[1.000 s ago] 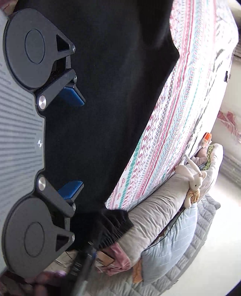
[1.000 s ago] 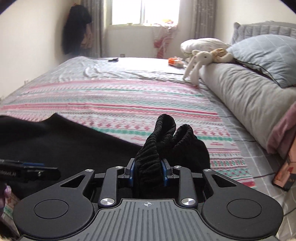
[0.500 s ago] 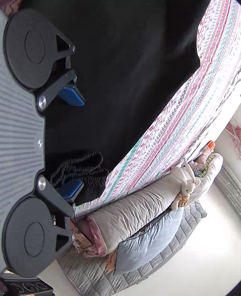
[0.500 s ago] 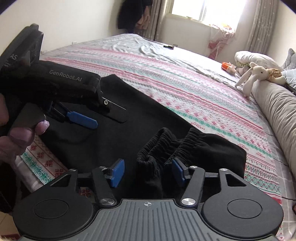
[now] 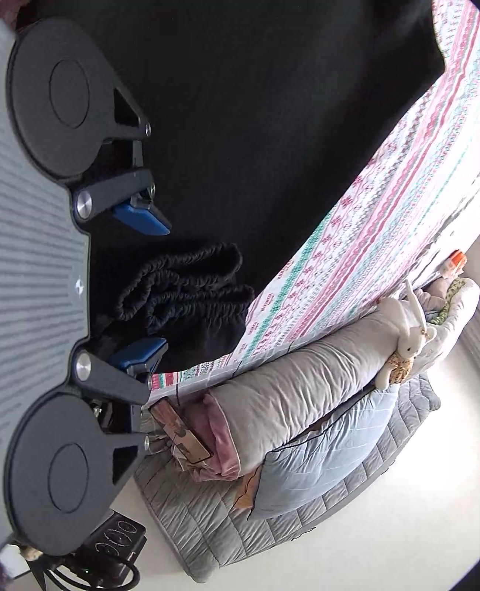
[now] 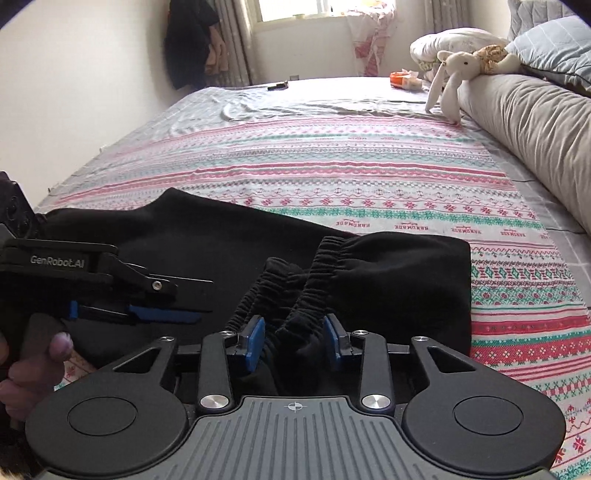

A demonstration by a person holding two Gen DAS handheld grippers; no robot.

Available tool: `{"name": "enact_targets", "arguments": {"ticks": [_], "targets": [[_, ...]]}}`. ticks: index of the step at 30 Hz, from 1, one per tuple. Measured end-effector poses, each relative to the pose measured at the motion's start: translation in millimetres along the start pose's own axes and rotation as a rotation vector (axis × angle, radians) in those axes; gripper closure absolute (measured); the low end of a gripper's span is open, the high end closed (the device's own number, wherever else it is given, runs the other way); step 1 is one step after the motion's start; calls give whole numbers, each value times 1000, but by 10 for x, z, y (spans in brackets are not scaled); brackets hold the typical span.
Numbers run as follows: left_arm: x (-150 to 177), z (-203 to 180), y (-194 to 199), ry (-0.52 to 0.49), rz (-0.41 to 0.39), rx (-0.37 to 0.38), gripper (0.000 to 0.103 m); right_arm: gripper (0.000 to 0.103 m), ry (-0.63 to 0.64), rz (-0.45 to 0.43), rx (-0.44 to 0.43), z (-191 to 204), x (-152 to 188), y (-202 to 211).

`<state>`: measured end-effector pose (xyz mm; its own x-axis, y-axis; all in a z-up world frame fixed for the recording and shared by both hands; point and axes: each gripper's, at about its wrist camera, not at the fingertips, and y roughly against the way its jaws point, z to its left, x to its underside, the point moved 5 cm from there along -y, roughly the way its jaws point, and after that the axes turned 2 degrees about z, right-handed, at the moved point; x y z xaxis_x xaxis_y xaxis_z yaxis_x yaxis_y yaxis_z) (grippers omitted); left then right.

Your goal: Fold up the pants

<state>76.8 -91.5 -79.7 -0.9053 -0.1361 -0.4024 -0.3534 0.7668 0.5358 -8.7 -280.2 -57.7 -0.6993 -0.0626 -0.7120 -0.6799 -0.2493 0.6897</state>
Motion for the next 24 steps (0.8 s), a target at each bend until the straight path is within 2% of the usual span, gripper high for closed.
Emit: {"name": "enact_targets", "arguments": {"ticks": [3, 5, 7, 8, 13, 16, 20, 22, 23, 24], "targets": [[-2, 1, -60, 14, 11, 5, 28, 67, 75, 56, 37, 54, 73, -124], [-10, 1, -76, 21, 10, 2, 28, 69, 120, 87, 73, 115, 169, -233], [-21, 10, -79, 41, 8, 16, 28, 80, 177, 73, 114, 170, 202, -269], [-31, 19, -73, 58, 4, 27, 28, 92, 189, 68, 118, 181, 191, -258], [-75, 129, -33, 197, -20, 148, 20, 93, 143, -26, -51, 240, 64, 119], [-63, 216, -32, 258, -23, 163, 20, 93, 181, -11, -130, 372, 112, 143], [-23, 276, -22, 275, -19, 137, 20, 83, 288, 90, -53, 528, 314, -129], [-21, 270, -9, 273, -17, 133, 20, 66, 323, 84, -56, 599, 369, -149], [-23, 262, -3, 267, -14, 126, 20, 53, 335, 81, -63, 630, 374, -142], [-39, 243, -21, 259, -15, 115, 20, 49, 346, 72, -61, 662, 386, -129]]}}
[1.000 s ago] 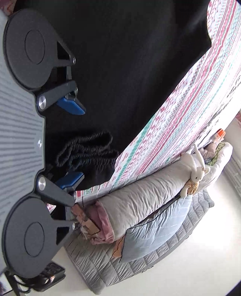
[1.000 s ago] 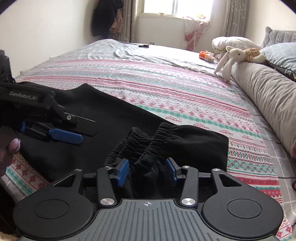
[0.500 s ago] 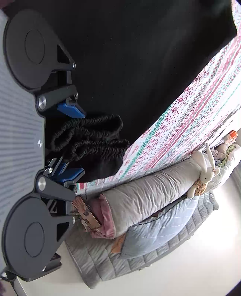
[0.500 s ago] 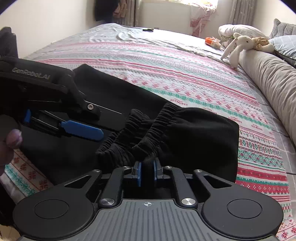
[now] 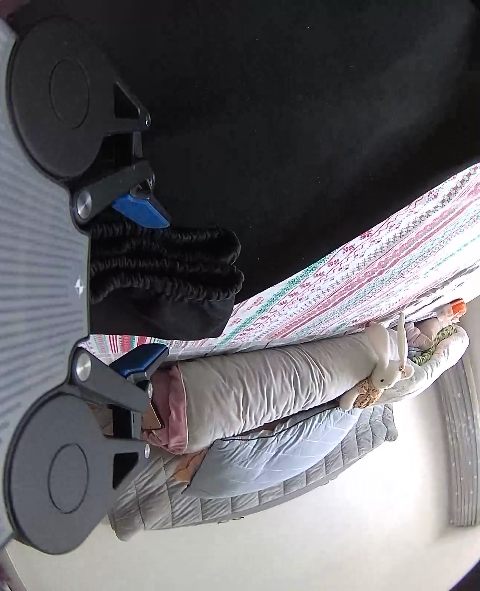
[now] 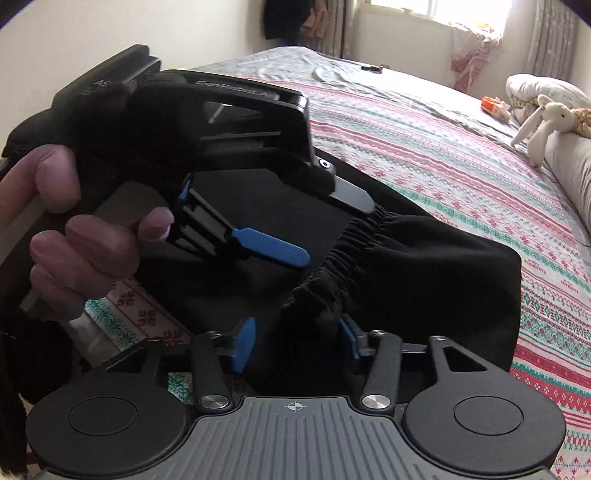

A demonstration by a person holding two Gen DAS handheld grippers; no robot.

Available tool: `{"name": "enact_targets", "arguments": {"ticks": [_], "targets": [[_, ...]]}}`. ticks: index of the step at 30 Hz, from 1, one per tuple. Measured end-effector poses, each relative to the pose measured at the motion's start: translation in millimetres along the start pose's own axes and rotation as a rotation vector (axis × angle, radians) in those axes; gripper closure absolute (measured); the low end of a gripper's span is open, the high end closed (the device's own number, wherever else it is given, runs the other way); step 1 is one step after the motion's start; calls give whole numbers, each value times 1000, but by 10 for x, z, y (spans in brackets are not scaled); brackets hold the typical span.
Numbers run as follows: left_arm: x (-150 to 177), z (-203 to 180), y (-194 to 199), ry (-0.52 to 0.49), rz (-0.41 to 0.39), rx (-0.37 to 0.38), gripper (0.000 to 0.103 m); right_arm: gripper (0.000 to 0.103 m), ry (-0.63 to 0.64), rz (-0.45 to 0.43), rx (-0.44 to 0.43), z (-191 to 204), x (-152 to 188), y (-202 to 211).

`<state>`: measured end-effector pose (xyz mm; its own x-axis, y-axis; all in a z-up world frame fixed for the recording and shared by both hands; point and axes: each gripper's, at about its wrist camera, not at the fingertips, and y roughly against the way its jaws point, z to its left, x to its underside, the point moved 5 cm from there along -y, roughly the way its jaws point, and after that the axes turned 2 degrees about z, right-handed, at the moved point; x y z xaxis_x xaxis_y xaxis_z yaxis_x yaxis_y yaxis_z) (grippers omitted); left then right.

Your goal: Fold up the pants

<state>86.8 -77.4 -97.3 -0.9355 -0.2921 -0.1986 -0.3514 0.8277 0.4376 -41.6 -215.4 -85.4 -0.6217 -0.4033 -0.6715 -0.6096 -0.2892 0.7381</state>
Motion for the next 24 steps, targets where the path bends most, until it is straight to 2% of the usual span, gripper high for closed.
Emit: {"name": "enact_targets", "arguments": {"ticks": [4, 7, 9, 11, 13, 18, 20, 21, 22, 23, 24], "targets": [[-6, -70, -76, -28, 3, -32, 20, 52, 54, -25, 88, 71, 22, -23], [13, -72, -102, -38, 18, -43, 17, 63, 77, -26, 174, 65, 42, -101], [21, -92, -130, -44, 34, -51, 13, 76, 77, -34, 163, 77, 48, -109], [23, -120, -160, -47, 53, -52, 7, 81, 80, -62, 162, 98, 24, -24], [36, -134, -179, -33, 72, -29, 1, 82, 45, -97, 134, 63, -25, 84], [67, -135, -269, 15, 107, 10, 0, 82, -53, -151, -24, -29, -72, 282], [62, -161, -284, 6, 95, 17, 7, 82, -48, -149, -53, 0, -56, 292], [57, -181, -281, -10, 84, 3, 15, 82, -37, -142, -49, 24, -52, 277], [51, -202, -285, -34, 75, -23, 27, 82, -20, -136, -40, 42, -44, 260], [46, -217, -285, -65, 68, -52, 34, 80, -7, -133, -32, 56, -35, 250], [46, -228, -290, -92, 64, -83, 50, 78, 2, -128, -26, 77, -35, 245]]}}
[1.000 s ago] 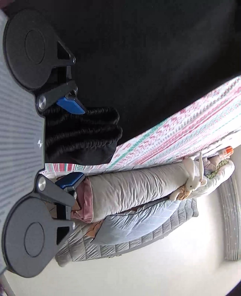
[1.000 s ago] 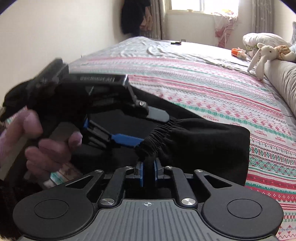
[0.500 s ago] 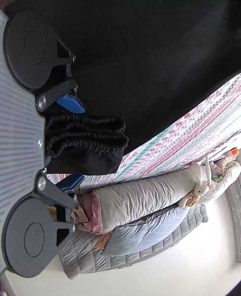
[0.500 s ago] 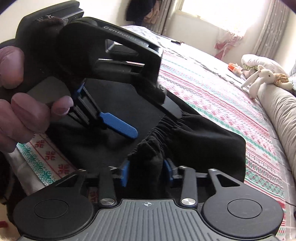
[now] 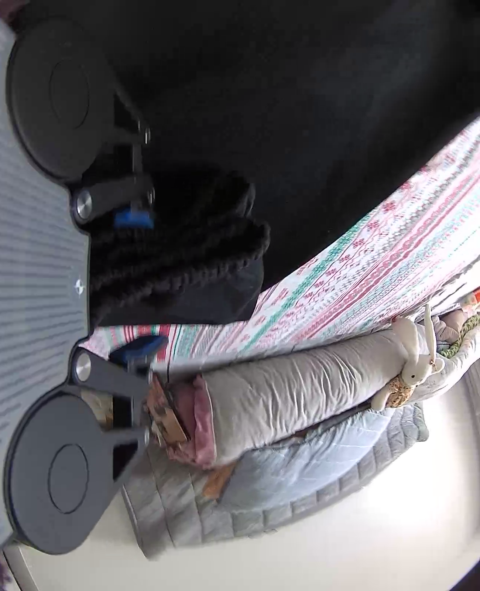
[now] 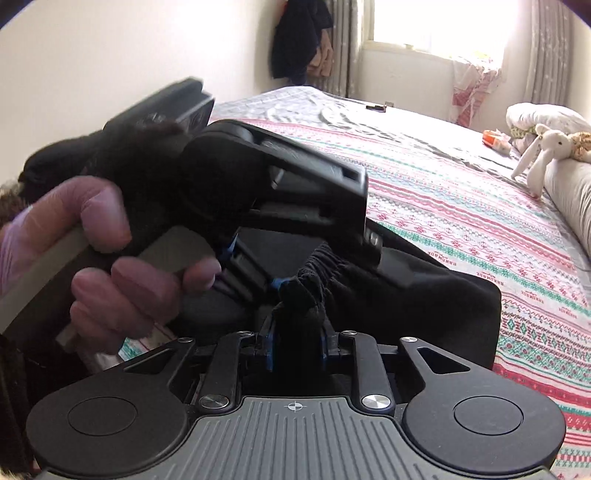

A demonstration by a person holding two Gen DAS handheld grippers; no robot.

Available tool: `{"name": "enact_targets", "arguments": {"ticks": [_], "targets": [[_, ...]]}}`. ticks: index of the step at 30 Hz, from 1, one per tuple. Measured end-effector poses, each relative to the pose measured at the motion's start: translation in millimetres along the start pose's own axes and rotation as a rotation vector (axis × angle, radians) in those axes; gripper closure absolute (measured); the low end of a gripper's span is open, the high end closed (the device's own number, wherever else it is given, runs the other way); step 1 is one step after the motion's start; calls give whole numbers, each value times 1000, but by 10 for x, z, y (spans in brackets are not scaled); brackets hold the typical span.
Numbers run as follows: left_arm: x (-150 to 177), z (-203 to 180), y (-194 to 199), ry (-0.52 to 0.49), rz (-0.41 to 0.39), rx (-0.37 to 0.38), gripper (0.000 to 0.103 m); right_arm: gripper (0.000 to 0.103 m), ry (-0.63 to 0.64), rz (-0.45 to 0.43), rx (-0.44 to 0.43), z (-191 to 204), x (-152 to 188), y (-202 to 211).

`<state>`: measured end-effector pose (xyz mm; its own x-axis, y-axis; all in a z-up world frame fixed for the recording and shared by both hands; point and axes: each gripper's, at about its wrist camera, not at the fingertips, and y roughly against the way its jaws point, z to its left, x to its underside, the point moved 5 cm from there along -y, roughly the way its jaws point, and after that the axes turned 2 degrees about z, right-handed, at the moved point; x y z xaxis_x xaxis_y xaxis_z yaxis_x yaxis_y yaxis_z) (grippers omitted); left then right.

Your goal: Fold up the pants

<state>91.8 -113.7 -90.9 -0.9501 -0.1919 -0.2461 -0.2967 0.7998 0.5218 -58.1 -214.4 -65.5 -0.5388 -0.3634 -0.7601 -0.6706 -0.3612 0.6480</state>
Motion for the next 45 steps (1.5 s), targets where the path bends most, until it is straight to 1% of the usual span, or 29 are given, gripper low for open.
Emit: {"name": "enact_targets", "arguments": {"ticks": [1, 3, 4, 6, 7, 9, 12, 14, 17, 19, 23, 27, 28, 30, 31, 34, 36, 37, 40, 42, 45], "targets": [[-6, 3, 6, -22, -8, -41, 60, 77, 1, 5, -3, -9, -5, 3], [-23, 29, 33, -19, -43, -82, 62, 70, -16, 9, -51, -47, -32, 18], [-39, 55, 48, -8, -55, -102, 62, 68, -42, 12, -87, -152, -96, 7], [-91, 113, 94, 4, -69, -158, 63, 54, -90, 4, -135, -254, -123, 67], [-123, 140, 130, 8, -73, -185, 63, 52, -119, -11, -141, -335, -143, 104], [-197, 194, 200, 30, -71, -205, 63, 45, -177, -31, -135, -462, -150, 152], [-287, 290, 365, 63, -69, -212, 63, 44, -273, -19, -86, -686, -116, 111], [-333, 337, 518, 56, -97, -241, 63, 44, -325, 8, -42, -864, -46, 3], [-393, 392, 723, 36, -133, -281, 63, 44, -361, 45, -14, -894, 14, -128], [-419, 439, 843, 30, -148, -296, 63, 44, -353, 56, -2, -849, 22, -193], [-477, 507, 1057, 9, -184, -348, 63, 44, -264, 62, 25, -618, 42, -206], [-552, 572, 1303, 12, -214, -383, 63, 44, -205, 70, 17, -440, -90, -326], [-575, 599, 1400, 12, -222, -389, 63, 43, -194, 73, 12, -391, -127, -360], [-627, 635, 1552, 5, -244, -416, 64, 36, -172, 81, 6, -284, -200, -448], [-652, 660, 1619, 5, -257, -430, 64, 34, -161, 84, 1, -232, -235, -482], [-707, 784, 1811, 46, -299, -446, 64, 33, -134, 87, -8, -91, -361, -588], [-718, 870, 1928, 70, -338, -452, 64, 28, -120, 89, -15, -3, -441, -651], [-716, 909, 1980, 76, -359, -462, 64, 27, -115, 91, -19, 36, -476, -682], [-725, 1052, 2189, 102, -403, -498, 64, 26, -99, 97, -29, 145, -571, -774], [-741, 1097, 2285, 109, -434, -520, 64, 26, -89, 100, -33, 208, -627, -825], [-759, 1171, 2527, 120, -491, -561, 64, 26, -71, 97, -42, 291, -700, -883]]}}
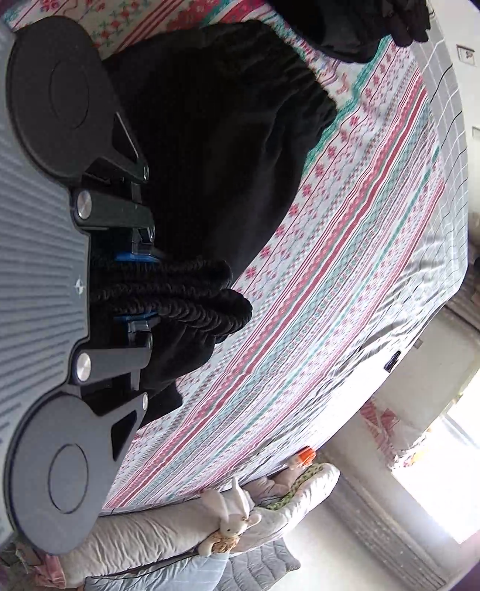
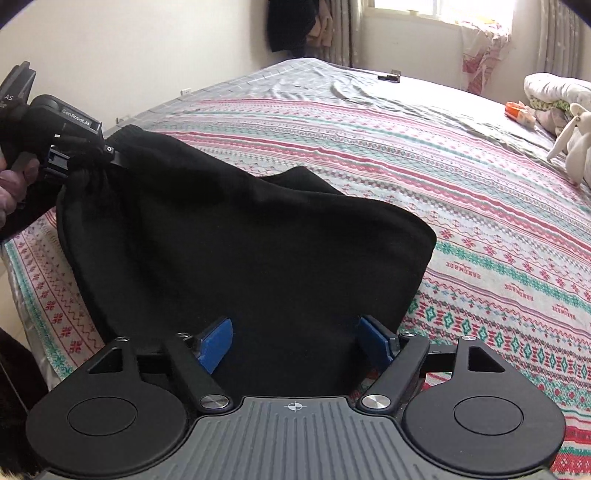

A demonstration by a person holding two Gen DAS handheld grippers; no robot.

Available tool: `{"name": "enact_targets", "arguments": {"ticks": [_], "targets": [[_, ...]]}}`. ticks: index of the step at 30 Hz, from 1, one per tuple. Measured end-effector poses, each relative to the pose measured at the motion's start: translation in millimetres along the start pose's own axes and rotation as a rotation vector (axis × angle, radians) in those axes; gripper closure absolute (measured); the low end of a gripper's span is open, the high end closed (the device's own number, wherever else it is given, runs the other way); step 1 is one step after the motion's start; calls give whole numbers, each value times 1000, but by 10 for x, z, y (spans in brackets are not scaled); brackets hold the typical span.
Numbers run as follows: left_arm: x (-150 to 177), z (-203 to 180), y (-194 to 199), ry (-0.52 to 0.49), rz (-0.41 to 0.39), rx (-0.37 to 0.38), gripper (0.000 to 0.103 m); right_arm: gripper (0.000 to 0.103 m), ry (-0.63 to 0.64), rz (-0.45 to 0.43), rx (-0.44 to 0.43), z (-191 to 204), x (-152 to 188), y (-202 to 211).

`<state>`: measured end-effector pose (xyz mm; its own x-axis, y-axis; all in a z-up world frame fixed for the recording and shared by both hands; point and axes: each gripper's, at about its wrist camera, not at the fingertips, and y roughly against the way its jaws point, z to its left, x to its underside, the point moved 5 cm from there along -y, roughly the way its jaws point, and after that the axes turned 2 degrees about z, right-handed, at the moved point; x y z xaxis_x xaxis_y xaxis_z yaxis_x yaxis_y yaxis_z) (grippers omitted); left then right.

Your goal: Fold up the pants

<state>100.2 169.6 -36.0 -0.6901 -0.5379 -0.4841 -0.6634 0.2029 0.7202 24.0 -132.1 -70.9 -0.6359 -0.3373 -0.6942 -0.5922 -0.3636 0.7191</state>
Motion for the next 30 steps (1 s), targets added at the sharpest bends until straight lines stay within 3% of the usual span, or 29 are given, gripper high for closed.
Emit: {"name": "enact_targets", "arguments": {"ticks": [9, 13, 18, 24, 27, 30], "targets": [[-252, 394, 261, 82, -92, -19, 64, 23, 16, 17, -20, 178, -83, -178], [-333, 577, 334, 92, -116, -58, 64, 23, 22, 19, -33, 241, -131, -232], [-399, 679, 324, 62, -184, -48, 63, 23, 23, 16, -47, 285, -191, -278], [-342, 785, 296, 53, -222, -80, 39, 23, 30, 12, -41, 293, -224, -286], [-306, 729, 382, 3, -247, -122, 21, 18, 23, 8, -42, 265, -228, -257], [-236, 641, 474, -72, -272, -164, 15, 17, 22, 5, -34, 246, -197, -207]]}}
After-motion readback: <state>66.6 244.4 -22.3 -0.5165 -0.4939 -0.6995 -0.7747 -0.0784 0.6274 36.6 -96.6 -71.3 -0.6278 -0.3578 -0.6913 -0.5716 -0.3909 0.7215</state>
